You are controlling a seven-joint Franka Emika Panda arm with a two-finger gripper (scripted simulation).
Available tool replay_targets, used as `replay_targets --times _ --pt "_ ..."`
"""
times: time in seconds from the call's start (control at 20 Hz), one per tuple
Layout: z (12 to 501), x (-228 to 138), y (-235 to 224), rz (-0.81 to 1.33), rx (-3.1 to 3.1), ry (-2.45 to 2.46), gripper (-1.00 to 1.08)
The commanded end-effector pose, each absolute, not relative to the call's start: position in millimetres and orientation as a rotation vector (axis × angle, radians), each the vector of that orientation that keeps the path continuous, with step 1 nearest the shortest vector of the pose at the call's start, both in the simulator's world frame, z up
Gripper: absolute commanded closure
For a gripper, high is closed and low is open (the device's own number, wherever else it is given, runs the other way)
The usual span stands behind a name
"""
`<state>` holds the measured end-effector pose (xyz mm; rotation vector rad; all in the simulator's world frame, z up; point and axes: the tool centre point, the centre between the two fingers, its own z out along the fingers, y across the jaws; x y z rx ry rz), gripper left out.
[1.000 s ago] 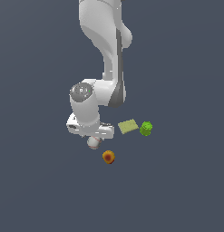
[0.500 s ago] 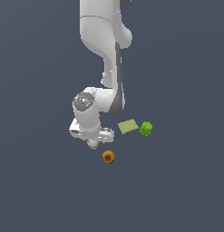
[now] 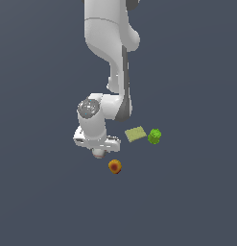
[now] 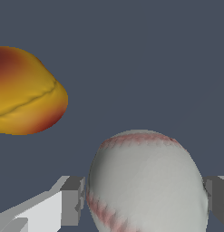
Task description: Pick up a designated object from a clutter of objects.
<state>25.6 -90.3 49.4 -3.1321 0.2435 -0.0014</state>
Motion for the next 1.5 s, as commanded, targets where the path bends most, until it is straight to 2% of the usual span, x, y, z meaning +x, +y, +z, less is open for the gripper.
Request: replay_targets --times 0.0,0.35,0.65,1.45 --pt "48.3 25.4 -90.4 0.000 -3.132 0.243 1.08" --pt "56.3 26.4 -84.3 -0.001 -3.132 0.243 1.08" --pt "83.7 29.7 -60.7 -0.001 -3.132 0.243 1.08" --pt "227.4 48.5 61.6 -0.001 -3.135 0.245 1.08"
